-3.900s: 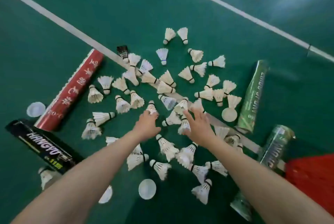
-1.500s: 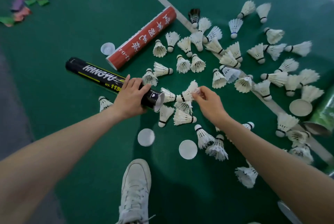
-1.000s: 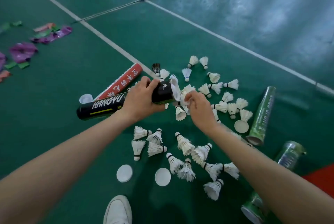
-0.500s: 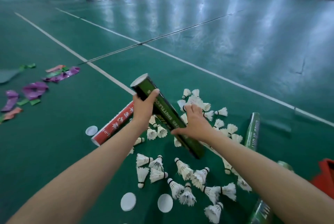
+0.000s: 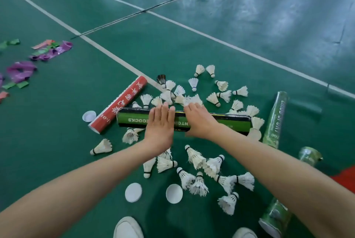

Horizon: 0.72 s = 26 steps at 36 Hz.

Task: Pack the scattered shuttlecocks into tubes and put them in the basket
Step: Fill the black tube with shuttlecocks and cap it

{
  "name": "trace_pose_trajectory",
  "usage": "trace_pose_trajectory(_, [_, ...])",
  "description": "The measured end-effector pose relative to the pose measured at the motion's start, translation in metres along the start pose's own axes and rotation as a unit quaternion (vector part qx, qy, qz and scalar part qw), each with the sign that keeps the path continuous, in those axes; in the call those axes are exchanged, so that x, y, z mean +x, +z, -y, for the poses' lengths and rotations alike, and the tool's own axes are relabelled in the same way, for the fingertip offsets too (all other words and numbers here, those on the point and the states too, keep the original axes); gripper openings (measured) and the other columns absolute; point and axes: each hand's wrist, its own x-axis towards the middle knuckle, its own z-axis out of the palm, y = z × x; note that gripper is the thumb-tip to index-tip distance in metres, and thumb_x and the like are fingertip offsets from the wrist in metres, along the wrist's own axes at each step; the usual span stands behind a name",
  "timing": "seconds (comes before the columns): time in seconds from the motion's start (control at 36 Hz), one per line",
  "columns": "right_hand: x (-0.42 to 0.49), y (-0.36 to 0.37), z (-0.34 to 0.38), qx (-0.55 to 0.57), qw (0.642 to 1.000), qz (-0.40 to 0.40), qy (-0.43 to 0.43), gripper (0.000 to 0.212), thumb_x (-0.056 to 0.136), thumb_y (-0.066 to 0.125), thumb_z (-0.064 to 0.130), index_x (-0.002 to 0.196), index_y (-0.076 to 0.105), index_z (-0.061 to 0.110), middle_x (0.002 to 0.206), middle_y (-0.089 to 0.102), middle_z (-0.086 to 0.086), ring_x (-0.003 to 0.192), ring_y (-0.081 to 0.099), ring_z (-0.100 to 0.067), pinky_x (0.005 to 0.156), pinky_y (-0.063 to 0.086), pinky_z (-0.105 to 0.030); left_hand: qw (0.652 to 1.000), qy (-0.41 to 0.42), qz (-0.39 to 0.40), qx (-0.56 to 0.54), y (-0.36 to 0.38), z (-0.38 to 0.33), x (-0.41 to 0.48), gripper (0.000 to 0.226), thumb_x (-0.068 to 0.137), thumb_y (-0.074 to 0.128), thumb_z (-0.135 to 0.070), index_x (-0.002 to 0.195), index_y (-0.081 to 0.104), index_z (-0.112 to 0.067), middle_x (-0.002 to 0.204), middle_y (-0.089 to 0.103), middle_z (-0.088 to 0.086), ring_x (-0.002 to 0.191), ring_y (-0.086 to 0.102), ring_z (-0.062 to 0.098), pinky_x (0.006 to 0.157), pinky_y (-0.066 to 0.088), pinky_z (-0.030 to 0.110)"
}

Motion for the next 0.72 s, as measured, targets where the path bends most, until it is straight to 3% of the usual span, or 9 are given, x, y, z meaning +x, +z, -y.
trace_pose_trajectory(0.06, [0.004,0.012,0.0,0.01,1.0,-0.005,-0.027,0.073,0.073,0.077,0.041,0.125,0.041,0.004,0.124,0.046,-0.011,0.115,0.042,-0.026,0.097,0.037,-0.035,0.999,0.036,-0.001,0.037,0.02,0.01,0.012,0.087,0.079,0.059,-0.032,0.141,0.004,-0.006,0.146,0.015,0.016,0.138,0.015,0.034,0.117,0.003,0.046])
trace_pose_trajectory(0.17, [0.007,0.032,-0.006,-0.003,0.999,-0.001,-0.051,0.078,0.074,0.074,0.048,0.13,0.039,0.005,0.127,0.045,-0.01,0.116,0.041,-0.025,0.094,0.037,-0.033,0.997,0.061,0.02,-0.045,0.054,0.02,0.029,0.073,0.077,0.064,-0.036,0.136,0.031,-0.008,0.125,0.049,0.008,0.116,0.045,0.027,0.105,0.028,0.037])
trace_pose_trajectory(0.22, [0.009,0.043,-0.014,-0.02,0.998,0.006,-0.059,0.08,0.075,0.072,0.05,0.132,0.037,0.005,0.127,0.045,-0.01,0.116,0.042,-0.025,0.095,0.038,-0.033,0.996,0.052,0.031,-0.062,0.071,0.028,0.029,0.07,0.075,0.065,-0.037,0.132,0.036,-0.01,0.121,0.051,0.007,0.111,0.047,0.026,0.098,0.032,0.036])
trace_pose_trajectory(0.36, [0.016,0.07,-0.04,-0.067,0.995,0.008,-0.076,0.075,0.079,0.068,0.051,0.13,0.038,0.005,0.124,0.046,-0.009,0.114,0.044,-0.025,0.1,0.038,-0.035,0.993,-0.009,0.063,-0.098,0.11,0.051,0.023,0.076,0.071,0.068,-0.043,0.132,0.038,-0.01,0.12,0.052,0.009,0.111,0.047,0.029,0.098,0.033,0.04])
trace_pose_trajectory(0.47, [0.024,0.095,-0.029,-0.053,0.994,-0.01,-0.099,0.067,0.081,0.066,0.043,0.129,0.039,0.005,0.125,0.046,-0.01,0.115,0.042,-0.026,0.098,0.035,-0.035,0.996,0.041,0.065,-0.048,0.126,0.036,0.026,0.086,0.069,0.07,-0.048,0.139,0.032,-0.015,0.13,0.045,0.007,0.121,0.043,0.029,0.107,0.025,0.047])
trace_pose_trajectory(0.53, [0.028,0.108,-0.014,-0.022,0.993,-0.016,-0.111,0.066,0.08,0.067,0.04,0.13,0.039,0.006,0.126,0.045,-0.011,0.116,0.042,-0.026,0.099,0.034,-0.035,0.995,0.067,0.046,-0.066,0.131,0.023,0.031,0.081,0.07,0.07,-0.043,0.138,0.037,-0.013,0.125,0.049,0.008,0.114,0.049,0.03,0.102,0.033,0.045])
trace_pose_trajectory(0.64, [0.03,0.115,-0.005,0.129,0.988,-0.029,-0.081,0.069,0.082,0.069,0.039,0.134,0.036,0.009,0.129,0.04,-0.008,0.12,0.038,-0.022,0.103,0.031,-0.032,0.991,0.034,0.095,-0.091,0.137,0.025,0.028,0.07,0.07,0.068,-0.032,0.13,0.04,-0.012,0.113,0.048,0.008,0.102,0.051,0.029,0.082,0.044,0.039])
trace_pose_trajectory(0.72, [0.021,0.111,-0.02,0.321,0.943,-0.085,0.005,0.046,0.093,0.058,0.03,0.133,0.044,0.013,0.126,0.045,-0.001,0.118,0.041,-0.012,0.101,0.031,-0.023,0.989,-0.015,0.112,-0.09,0.142,0.042,0.014,0.072,0.068,0.07,-0.037,0.129,0.037,-0.016,0.112,0.047,0.005,0.1,0.049,0.025,0.082,0.045,0.037])
